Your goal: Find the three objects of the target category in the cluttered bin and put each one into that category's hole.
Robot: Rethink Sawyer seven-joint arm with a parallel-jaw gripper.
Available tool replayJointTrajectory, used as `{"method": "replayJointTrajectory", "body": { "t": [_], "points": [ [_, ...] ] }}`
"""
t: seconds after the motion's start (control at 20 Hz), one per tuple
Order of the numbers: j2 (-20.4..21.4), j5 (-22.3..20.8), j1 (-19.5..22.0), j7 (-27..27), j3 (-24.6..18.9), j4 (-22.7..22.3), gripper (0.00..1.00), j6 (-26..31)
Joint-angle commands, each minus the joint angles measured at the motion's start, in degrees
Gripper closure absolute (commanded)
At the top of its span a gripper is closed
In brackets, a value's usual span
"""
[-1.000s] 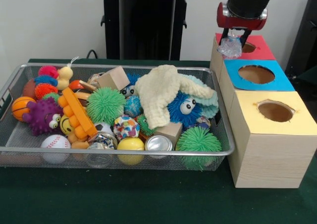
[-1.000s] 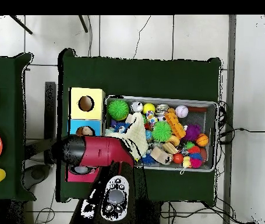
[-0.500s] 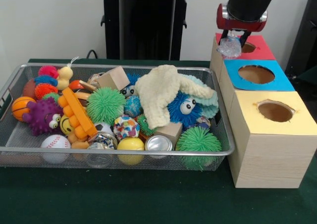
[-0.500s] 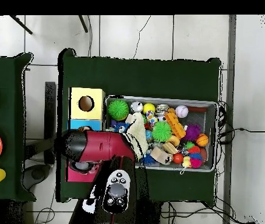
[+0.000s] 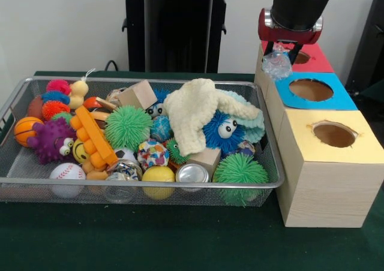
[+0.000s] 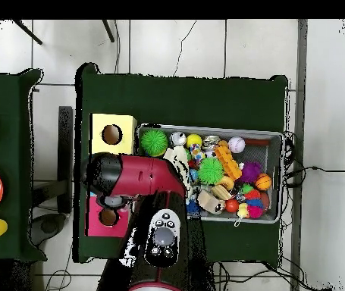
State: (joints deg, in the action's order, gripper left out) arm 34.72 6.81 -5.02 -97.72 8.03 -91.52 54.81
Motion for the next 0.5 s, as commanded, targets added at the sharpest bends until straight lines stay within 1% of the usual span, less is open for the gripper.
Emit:
{"method": "replayJointTrajectory", "body": {
  "t": [0.05, 0.2, 0.3, 0.35, 0.4, 0.5],
  "points": [
    [0.4, 1.2, 1.6, -10.2, -2.4, 9.1, 1.00, -2.3],
    [3.7, 1.2, 1.5, -10.0, -1.8, 7.3, 1.00, 1.0],
    [5.2, 1.2, 1.6, -9.4, -1.7, 5.9, 1.00, 1.5],
    [6.2, 1.3, 1.5, -9.2, -1.7, 4.5, 1.00, 1.4],
    [6.5, 1.2, 1.7, -8.8, -1.7, 4.2, 1.00, 1.3],
    [5.7, 1.1, 2.1, -8.4, -2.2, 3.4, 1.00, -0.5]
  ]
}}
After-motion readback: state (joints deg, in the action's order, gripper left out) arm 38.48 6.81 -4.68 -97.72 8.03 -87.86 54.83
